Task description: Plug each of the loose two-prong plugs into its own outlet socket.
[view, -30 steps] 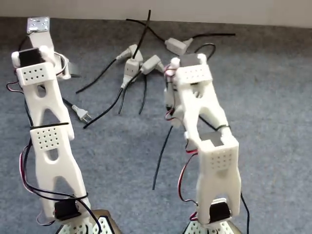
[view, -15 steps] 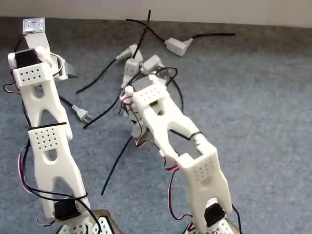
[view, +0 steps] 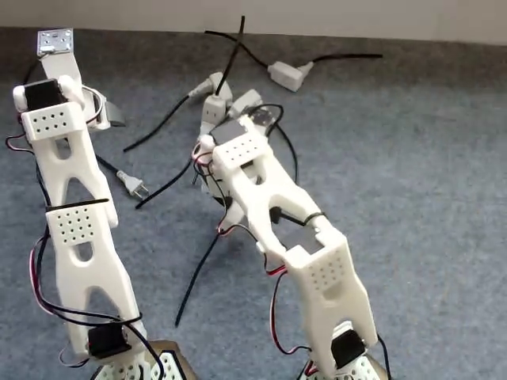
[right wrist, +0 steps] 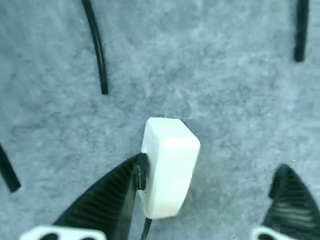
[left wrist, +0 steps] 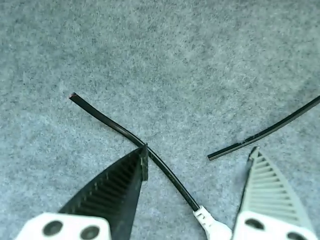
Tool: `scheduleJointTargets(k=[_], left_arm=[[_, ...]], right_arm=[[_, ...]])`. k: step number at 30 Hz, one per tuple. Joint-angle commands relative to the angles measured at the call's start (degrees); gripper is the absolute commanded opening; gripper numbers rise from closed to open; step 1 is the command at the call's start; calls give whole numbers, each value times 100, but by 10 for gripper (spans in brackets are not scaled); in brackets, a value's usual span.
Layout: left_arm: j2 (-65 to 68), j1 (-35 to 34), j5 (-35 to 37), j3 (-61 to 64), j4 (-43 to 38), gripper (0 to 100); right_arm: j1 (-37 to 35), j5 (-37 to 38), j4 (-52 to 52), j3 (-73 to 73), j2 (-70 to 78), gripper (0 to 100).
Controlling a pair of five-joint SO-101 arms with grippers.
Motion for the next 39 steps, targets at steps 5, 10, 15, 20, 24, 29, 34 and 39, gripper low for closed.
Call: scheduleJointTargets(k=[5, 10, 15, 20, 24, 29, 34, 39], left_arm=[[-66, 4, -9, -215, 35, 309], [-57, -40, -9, -215, 35, 309], [-57, -40, -18, -215, 35, 309], [-48, -40, -18, -215, 35, 309], [-48, -92, -18, -215, 18, 309], [-48, -154, -18, -215, 0, 309], [-48, -145, -18, -215, 0, 309], [-40, -66, -18, -215, -9, 309]], right_arm=[[-382, -35, -4, -514, -75, 465], [-488, -18, -804, -356, -66, 465], [-541, -18, -1604, -224, -66, 465], [-708, -35, -2211, -127, 207, 465], [-901, -35, -2668, -321, 514, 465], [-1015, -35, -2765, -884, 690, 465], [-1077, -35, -2615, -1385, 690, 464], [-1077, -35, -2378, -1420, 690, 464]])
